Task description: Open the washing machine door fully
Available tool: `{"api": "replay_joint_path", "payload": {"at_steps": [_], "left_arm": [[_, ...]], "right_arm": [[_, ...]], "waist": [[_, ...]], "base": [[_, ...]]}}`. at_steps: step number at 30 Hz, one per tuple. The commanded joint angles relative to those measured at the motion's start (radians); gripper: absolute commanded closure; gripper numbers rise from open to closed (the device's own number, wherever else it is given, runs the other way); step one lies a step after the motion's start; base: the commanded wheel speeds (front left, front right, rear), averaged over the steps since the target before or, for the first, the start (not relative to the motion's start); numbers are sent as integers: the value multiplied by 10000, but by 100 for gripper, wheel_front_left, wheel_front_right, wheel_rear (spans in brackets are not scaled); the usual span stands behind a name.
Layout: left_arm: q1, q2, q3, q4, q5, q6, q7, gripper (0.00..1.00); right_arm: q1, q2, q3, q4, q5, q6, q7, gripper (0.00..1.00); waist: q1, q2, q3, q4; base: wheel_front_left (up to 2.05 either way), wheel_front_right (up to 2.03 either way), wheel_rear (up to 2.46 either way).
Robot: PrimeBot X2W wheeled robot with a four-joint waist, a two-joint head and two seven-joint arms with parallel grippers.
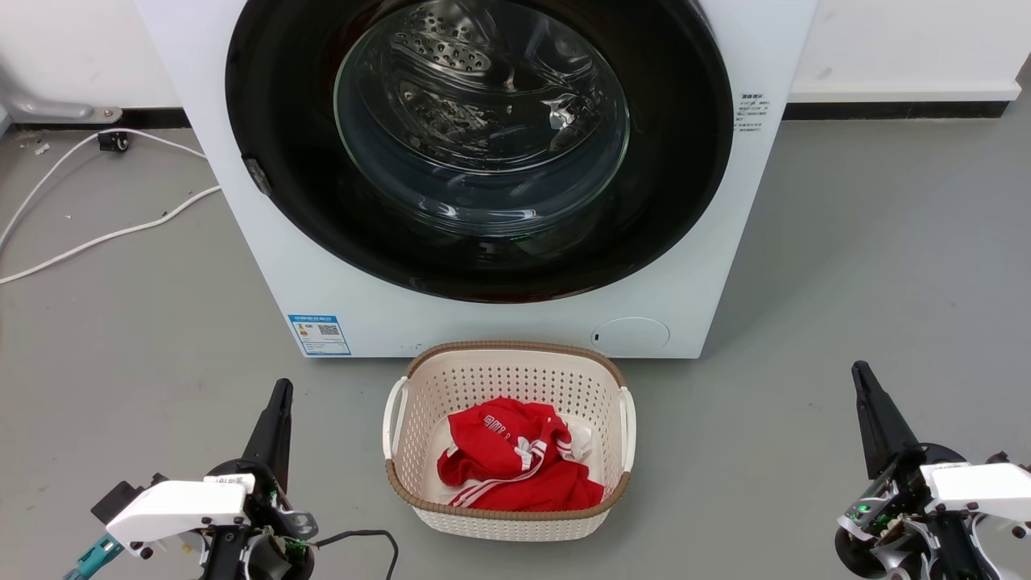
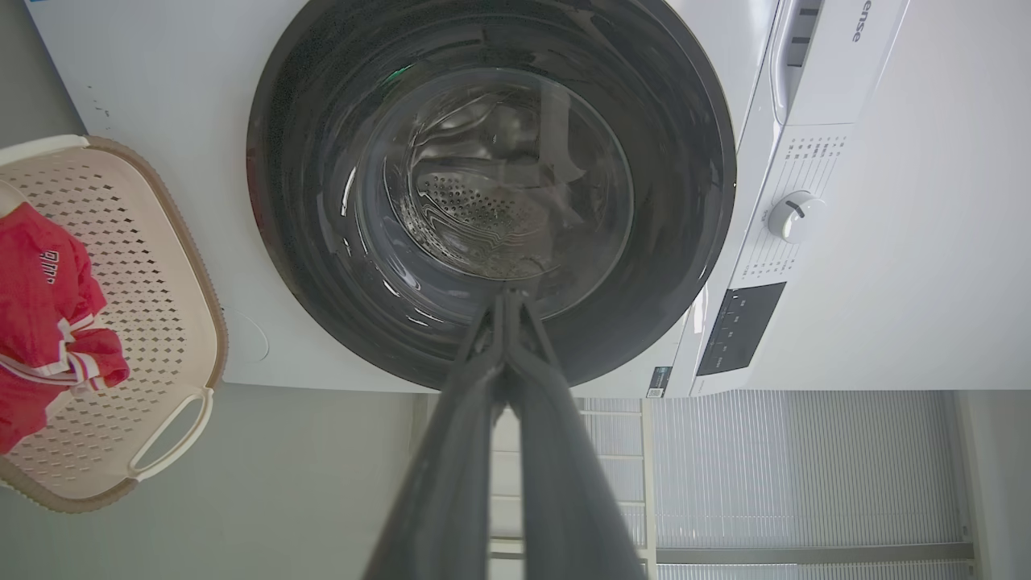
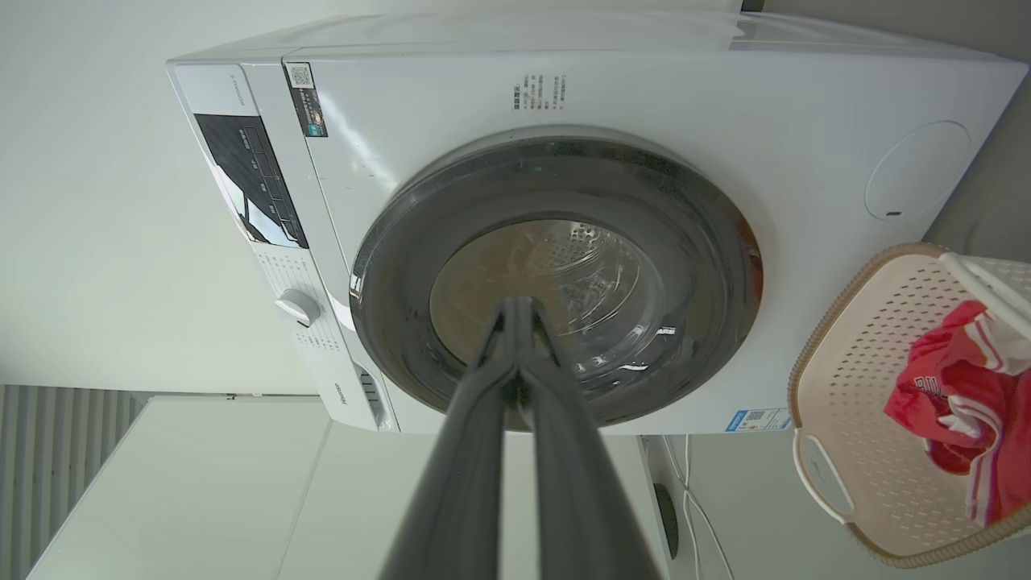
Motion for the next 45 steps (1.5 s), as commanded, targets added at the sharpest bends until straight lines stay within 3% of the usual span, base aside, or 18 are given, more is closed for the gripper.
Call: {"api": "replay_joint_path", "payload": {"at_steps": [1,6,7,16,23,45], "left_arm": [[61,-2,18,14,31,-29,30,100],[59,-10,28,15,45,-29,27,100],[0,-8,17,0,4,0,27,0],[144,-38,-172,-62,100,2,-249,0],[198,84,-438,-279,780,-1,-626,0],[269,-42,-451,-1153,5843,-8,-1507,0]], "right_arm": [[-116,34,-28,19,-50,0,47,100],[-119,52,-51,19,-75,0,59,100],[-1,23,-35,4,-23,-2,30,0],[171,60,154,-59,-90,0,-275,0],[303,85,174,-349,-836,0,-593,0],[670,150,477,-1597,-6774,1,-1426,0]], "waist": [[-1,0,0,0],[-1,0,0,0],[0,0,0,0],[0,0,-5,8],[0,0,-22,52],[0,0,-57,164]], "base": [[0,0,0],[0,0,0],[0,0,0],[0,0,0],[0,0,0],[0,0,0]]}}
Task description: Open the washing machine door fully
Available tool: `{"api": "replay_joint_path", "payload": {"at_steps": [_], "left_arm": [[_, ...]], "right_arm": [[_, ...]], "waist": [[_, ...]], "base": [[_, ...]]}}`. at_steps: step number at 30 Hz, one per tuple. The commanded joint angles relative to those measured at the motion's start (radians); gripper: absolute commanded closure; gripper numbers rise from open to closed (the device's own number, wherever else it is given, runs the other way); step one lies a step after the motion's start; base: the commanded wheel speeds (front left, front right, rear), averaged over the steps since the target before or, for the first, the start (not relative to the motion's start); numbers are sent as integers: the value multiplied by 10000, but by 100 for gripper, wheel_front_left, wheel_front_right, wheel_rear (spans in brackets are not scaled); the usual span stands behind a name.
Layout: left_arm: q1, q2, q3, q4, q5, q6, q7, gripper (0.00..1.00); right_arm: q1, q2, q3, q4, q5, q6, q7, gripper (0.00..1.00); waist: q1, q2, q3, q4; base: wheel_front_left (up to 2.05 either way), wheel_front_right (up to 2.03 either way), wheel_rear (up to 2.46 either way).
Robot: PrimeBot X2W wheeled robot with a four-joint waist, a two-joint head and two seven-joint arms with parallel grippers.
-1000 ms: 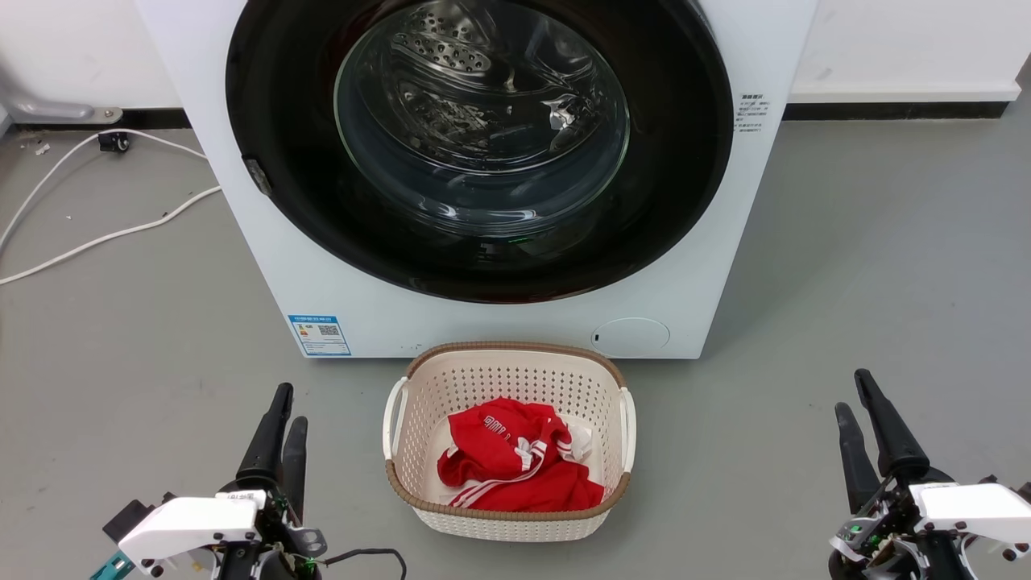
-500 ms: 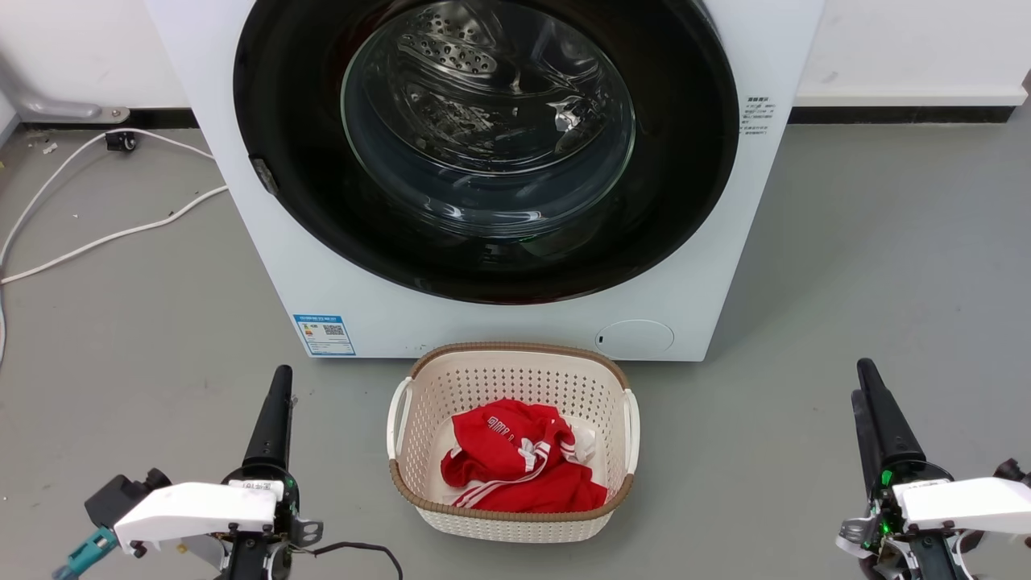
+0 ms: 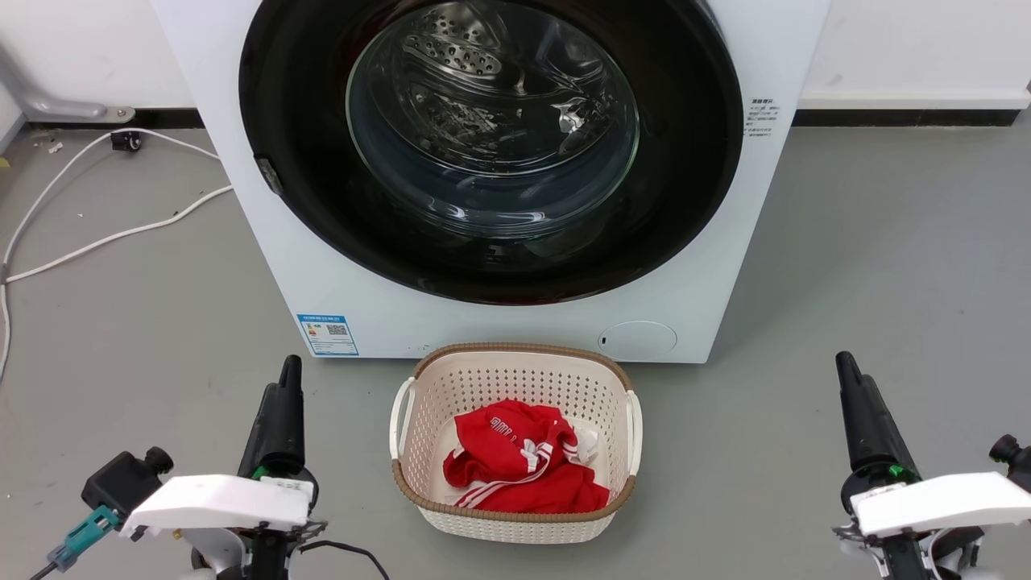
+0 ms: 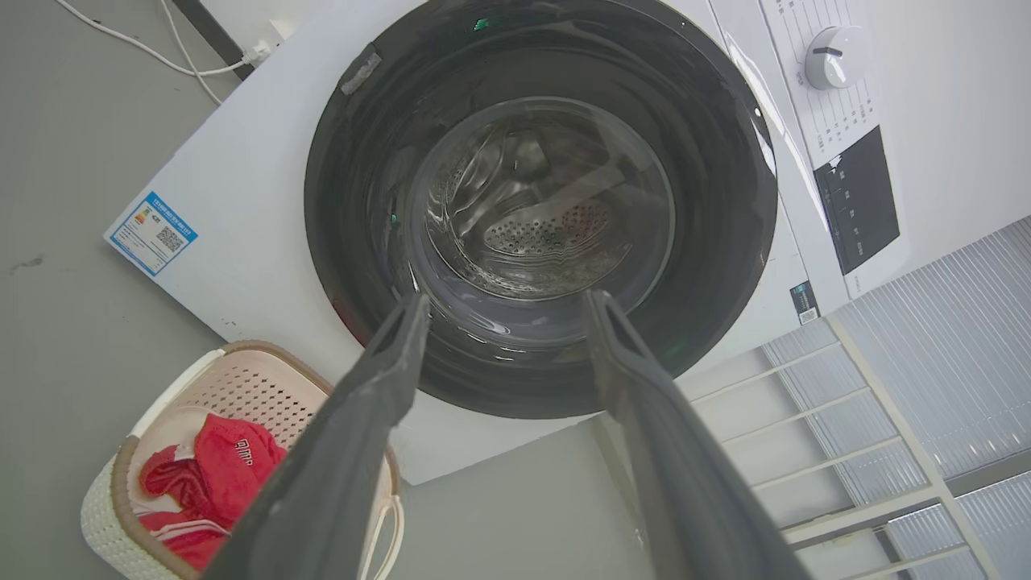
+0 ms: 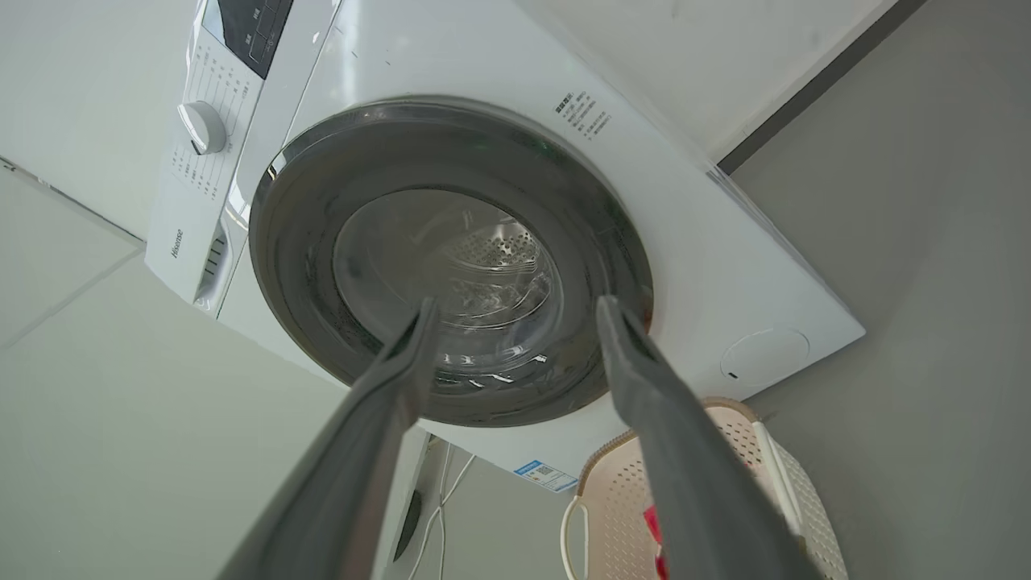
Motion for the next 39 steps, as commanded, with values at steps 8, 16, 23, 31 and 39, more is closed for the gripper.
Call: {"api": "replay_joint_path", "payload": {"at_steps": [8,16,23,31,39], "left_arm": [[-72,67,-138,-249,1697,-22,-314,0],[-115,76,-201,-263,3034,-23,-573,0],[-183,105,-295,-177,4072,24,-768,0],[-189,125,-402,-142,5105,77,-991,0],[-176,174,-511,-110,6046,153,-1190,0]], "right_arm": [[35,4,48,-444,-1939,3,-150,0],[154,25,38,-660,-3310,2,-183,0],[241,42,-4,-748,-4210,2,-221,0],[343,60,-49,-792,-5170,2,-173,0],[425,77,-7,-872,-5980,2,-177,0]], "waist": [[0,0,-13,9],[0,0,-19,-2],[0,0,-17,-35],[-1,0,-16,-76],[-1,0,-17,-75]], "base": [[0,0,0],[0,0,0],[0,0,0],[0,0,0],[0,0,0]]}}
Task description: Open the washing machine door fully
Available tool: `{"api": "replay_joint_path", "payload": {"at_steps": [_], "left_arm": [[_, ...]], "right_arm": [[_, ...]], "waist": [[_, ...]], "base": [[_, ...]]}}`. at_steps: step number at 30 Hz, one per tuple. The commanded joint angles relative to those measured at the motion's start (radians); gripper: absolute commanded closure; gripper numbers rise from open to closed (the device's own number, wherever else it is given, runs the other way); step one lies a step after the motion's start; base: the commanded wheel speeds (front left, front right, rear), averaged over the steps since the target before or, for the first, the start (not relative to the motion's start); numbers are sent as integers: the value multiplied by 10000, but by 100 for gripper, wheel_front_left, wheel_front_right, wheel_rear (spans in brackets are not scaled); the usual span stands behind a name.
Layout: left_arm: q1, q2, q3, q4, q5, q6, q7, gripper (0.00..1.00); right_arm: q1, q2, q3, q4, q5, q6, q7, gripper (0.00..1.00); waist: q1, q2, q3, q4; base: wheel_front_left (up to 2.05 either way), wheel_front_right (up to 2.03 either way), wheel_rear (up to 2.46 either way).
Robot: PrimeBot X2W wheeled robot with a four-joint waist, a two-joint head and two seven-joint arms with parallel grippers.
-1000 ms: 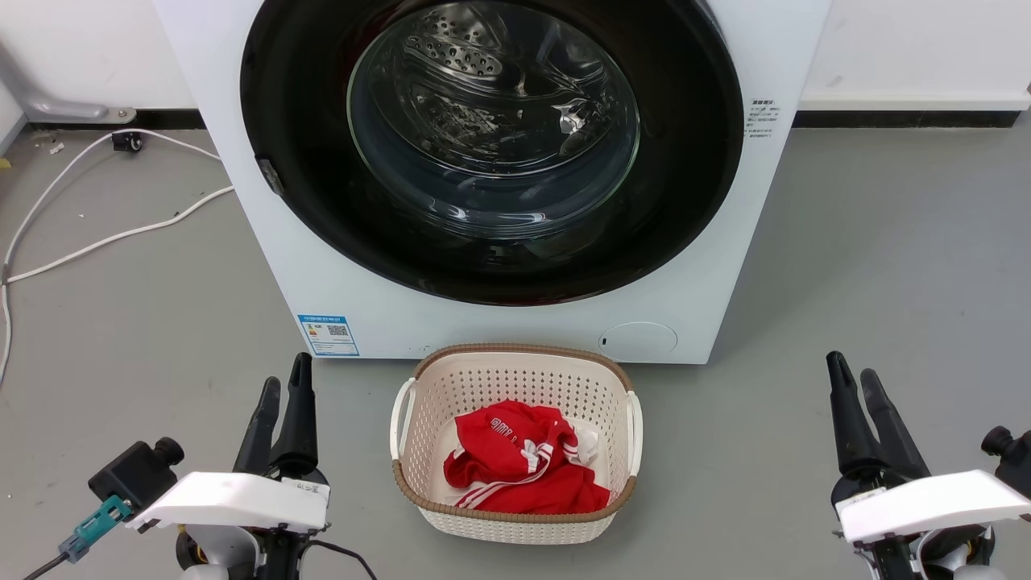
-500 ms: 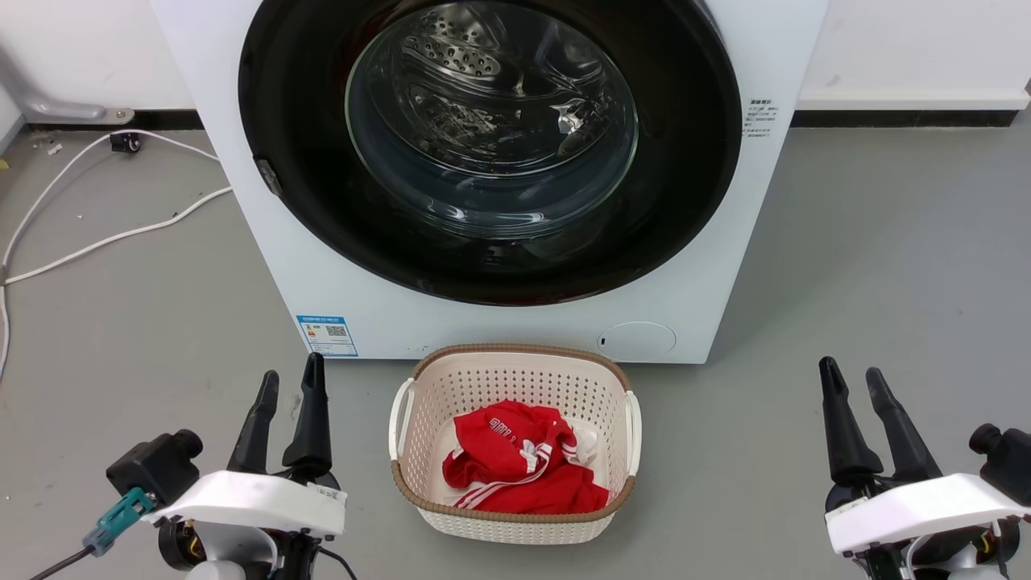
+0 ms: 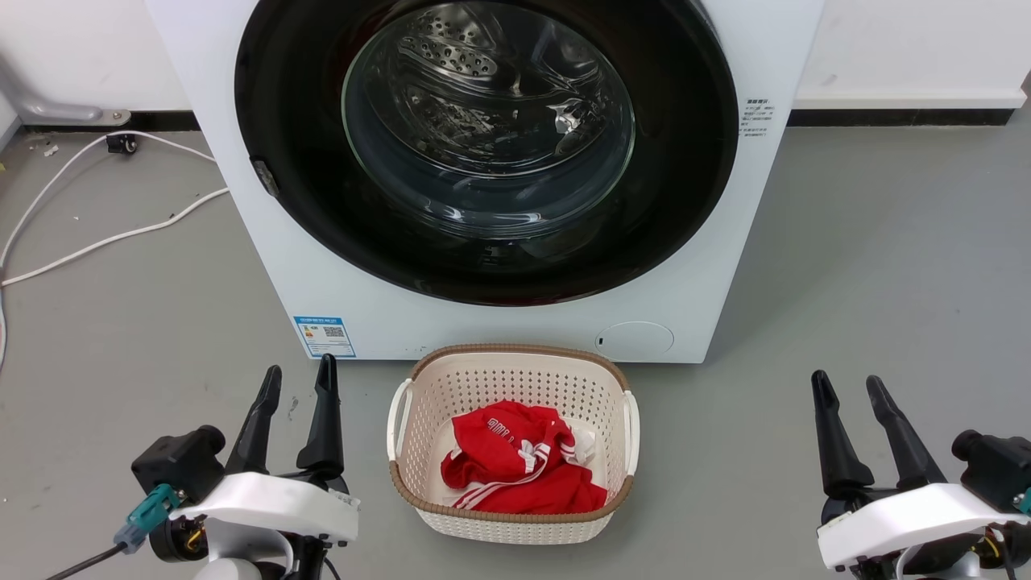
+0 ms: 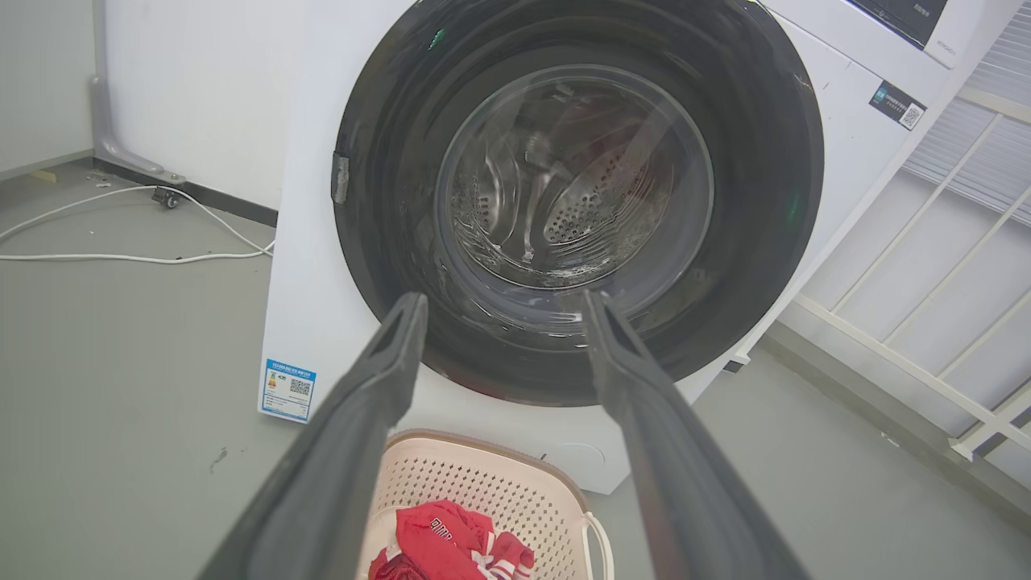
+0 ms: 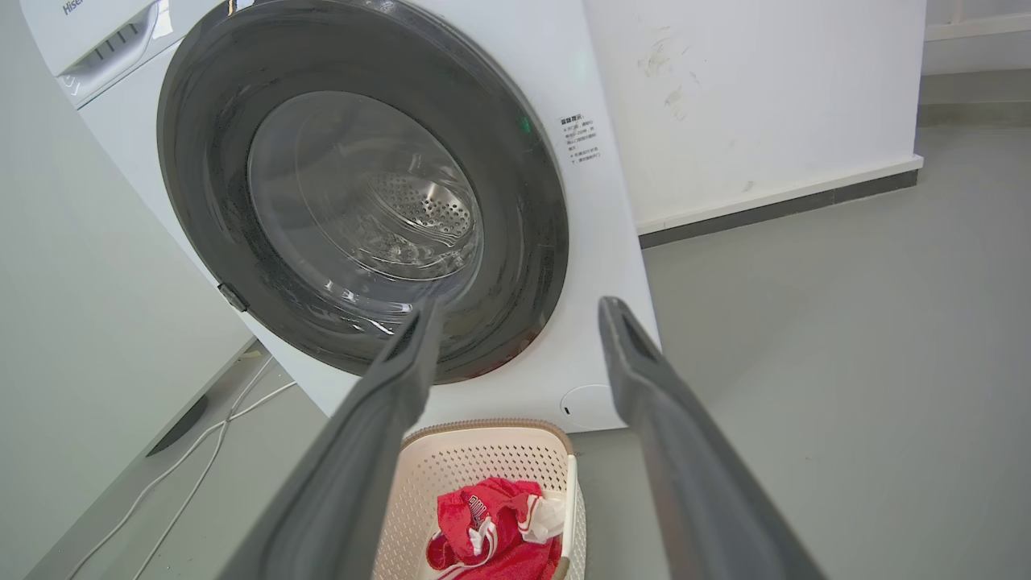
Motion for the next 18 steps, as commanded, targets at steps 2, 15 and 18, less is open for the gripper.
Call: {"api": "replay_joint_path", "payload": {"at_steps": [2,15,18], "left_arm": [[-165,96,-51,-40,482,38,-147,0],[-168,159,-165,40,1705,112,-444,0],[-167,170,-181,48,1979,148,-512,0]], "right_arm": [[-12,22,4,-182,-468,0,-45,0],[136,46,25,-330,-1594,0,-108,0],[161,52,6,-354,-1856,0,-118,0]], "waist": [[-1,-1,-6,13],[-1,-1,-7,18],[-1,-1,-8,10]], "base": [[0,0,0],[0,0,0],[0,0,0]]}}
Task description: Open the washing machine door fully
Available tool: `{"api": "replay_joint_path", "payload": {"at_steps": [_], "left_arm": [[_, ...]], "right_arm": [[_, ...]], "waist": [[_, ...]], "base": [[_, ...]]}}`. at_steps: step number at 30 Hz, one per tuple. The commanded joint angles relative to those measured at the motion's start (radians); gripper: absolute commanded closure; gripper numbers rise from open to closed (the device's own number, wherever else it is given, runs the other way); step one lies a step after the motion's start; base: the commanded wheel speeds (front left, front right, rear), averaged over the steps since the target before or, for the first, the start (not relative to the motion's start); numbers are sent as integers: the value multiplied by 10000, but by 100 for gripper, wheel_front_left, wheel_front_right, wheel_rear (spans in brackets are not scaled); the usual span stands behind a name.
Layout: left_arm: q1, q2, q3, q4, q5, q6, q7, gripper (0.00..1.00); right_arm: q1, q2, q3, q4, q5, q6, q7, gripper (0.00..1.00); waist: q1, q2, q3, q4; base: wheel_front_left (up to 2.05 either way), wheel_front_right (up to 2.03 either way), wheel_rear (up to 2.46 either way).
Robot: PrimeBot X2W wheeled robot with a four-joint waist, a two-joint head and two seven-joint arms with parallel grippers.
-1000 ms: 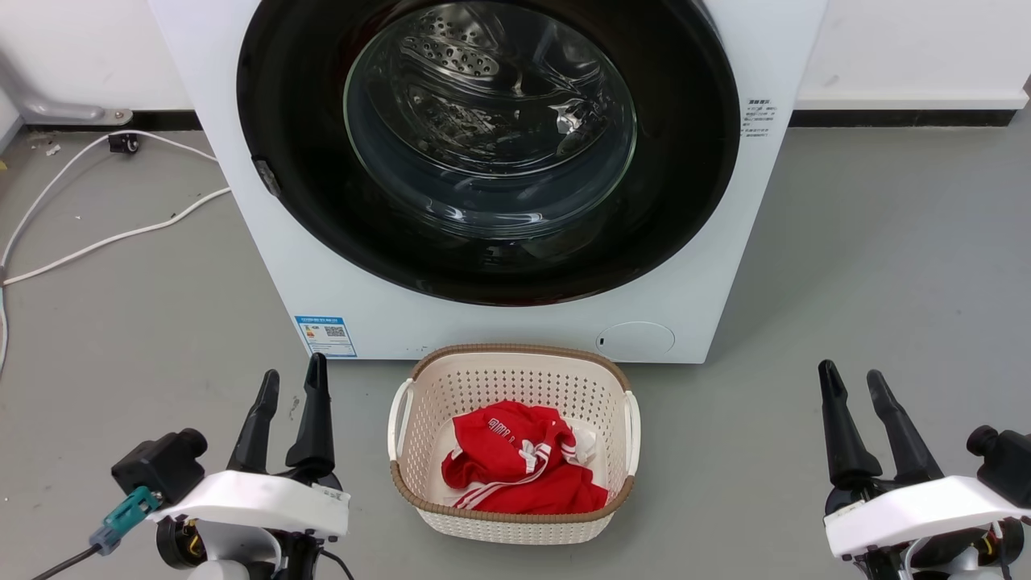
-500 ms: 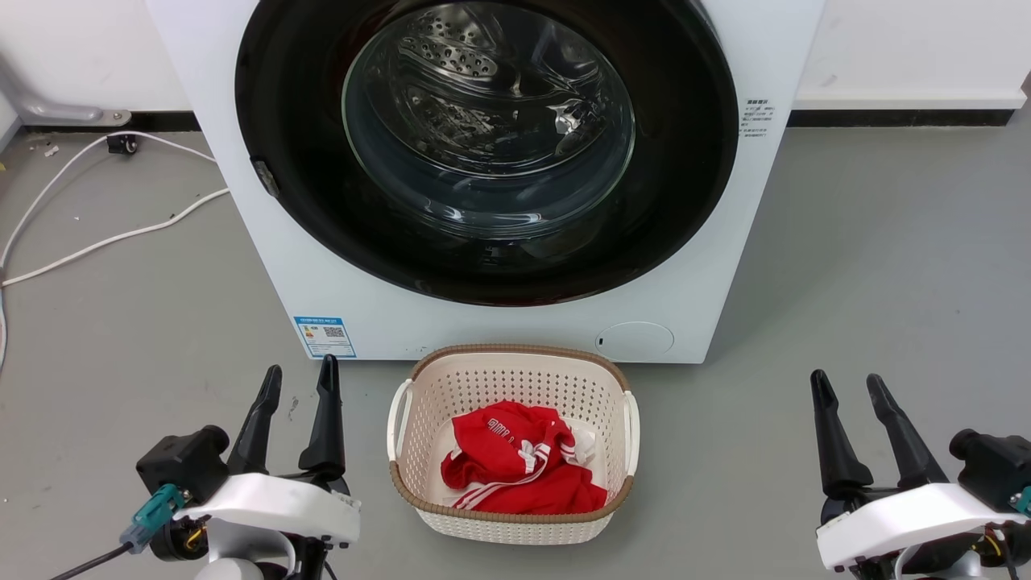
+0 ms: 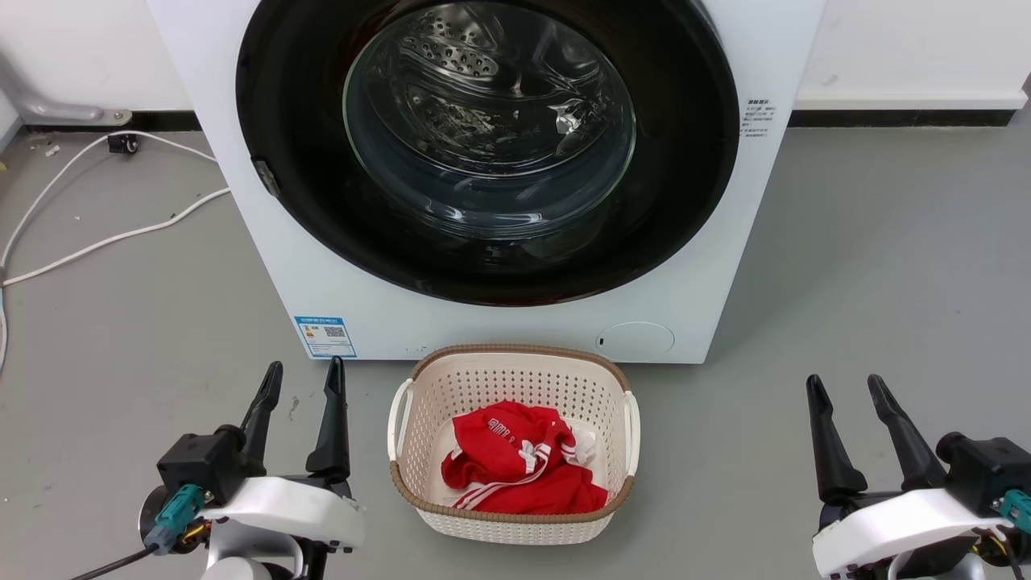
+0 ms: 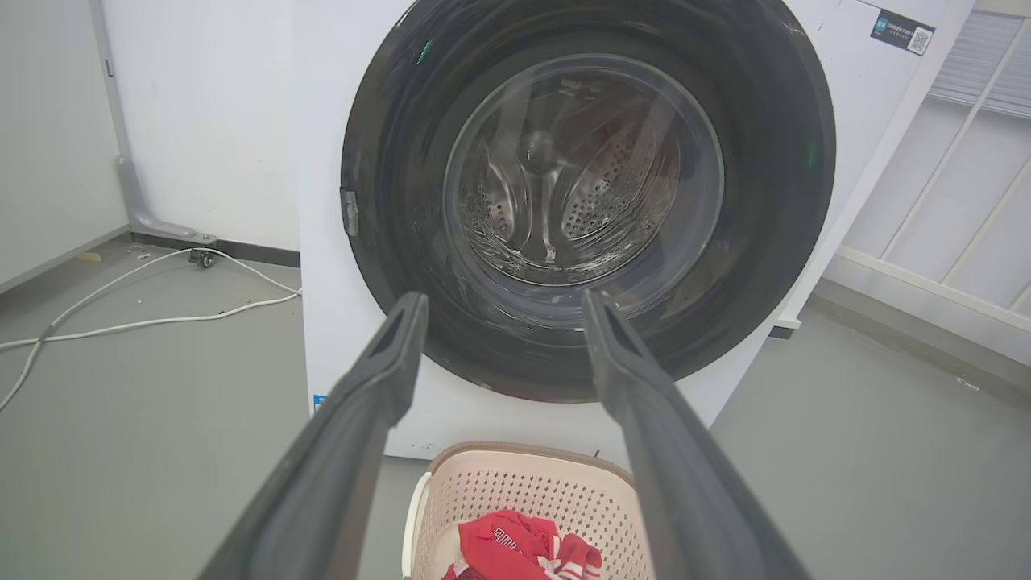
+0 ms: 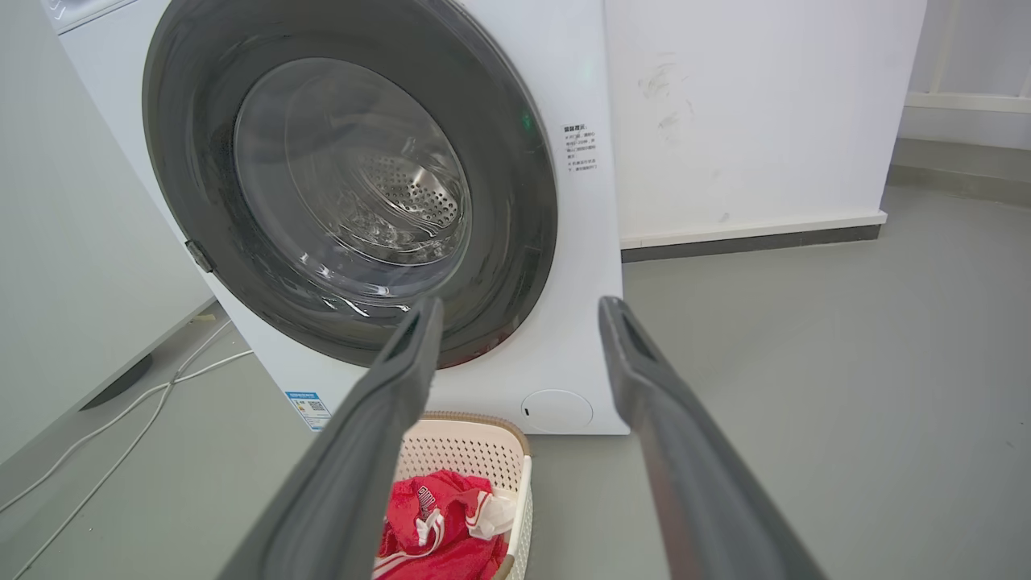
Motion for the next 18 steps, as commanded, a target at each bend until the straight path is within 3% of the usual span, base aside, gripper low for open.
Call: {"api": "replay_joint_path", "payload": {"at_steps": [1,18], "left_arm": [[-157,38,-33,-44,332,59,-122,0],[-102,56,-113,-139,1559,115,-427,0]], "right_arm": [[50,28,-16,-124,-341,0,-64,0],[191,57,-16,-219,-1314,-1,-261,0]], "waist": [[0,0,-2,-7],[0,0,-11,-40]], "base": [[0,0,0],[0,0,0]]}}
